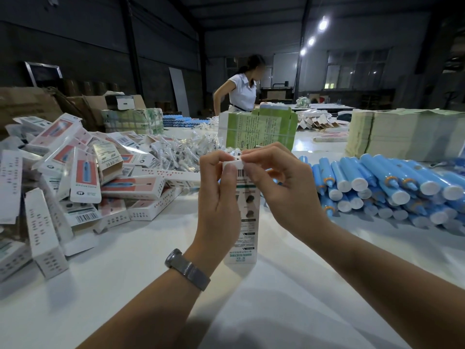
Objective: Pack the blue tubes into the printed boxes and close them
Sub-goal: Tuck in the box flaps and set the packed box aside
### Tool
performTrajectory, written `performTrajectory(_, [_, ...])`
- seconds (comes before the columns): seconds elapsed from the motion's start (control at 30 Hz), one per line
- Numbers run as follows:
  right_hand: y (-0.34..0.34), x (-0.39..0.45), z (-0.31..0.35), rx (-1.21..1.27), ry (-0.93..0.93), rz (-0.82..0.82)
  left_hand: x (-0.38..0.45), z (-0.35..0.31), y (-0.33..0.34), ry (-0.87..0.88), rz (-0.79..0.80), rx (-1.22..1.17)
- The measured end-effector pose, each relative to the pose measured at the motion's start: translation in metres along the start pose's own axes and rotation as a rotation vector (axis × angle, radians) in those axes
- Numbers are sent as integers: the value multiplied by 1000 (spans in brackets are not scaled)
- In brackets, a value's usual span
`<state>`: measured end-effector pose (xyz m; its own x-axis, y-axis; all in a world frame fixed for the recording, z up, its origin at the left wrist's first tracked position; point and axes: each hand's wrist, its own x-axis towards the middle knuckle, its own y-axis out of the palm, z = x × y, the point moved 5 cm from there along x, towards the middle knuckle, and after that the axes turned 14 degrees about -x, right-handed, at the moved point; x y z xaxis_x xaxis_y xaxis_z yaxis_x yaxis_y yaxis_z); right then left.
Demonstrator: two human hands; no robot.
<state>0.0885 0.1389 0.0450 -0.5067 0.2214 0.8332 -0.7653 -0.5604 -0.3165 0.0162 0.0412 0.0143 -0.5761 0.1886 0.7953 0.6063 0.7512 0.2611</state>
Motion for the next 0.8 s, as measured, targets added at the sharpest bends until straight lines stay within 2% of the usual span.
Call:
performTrajectory(0.2, [0,2,6,-54,20,0,2,-1,1,44,-1,81])
performTrajectory(0.8, [0,9,12,-128,-56,21,-6,3,3,108,73,71])
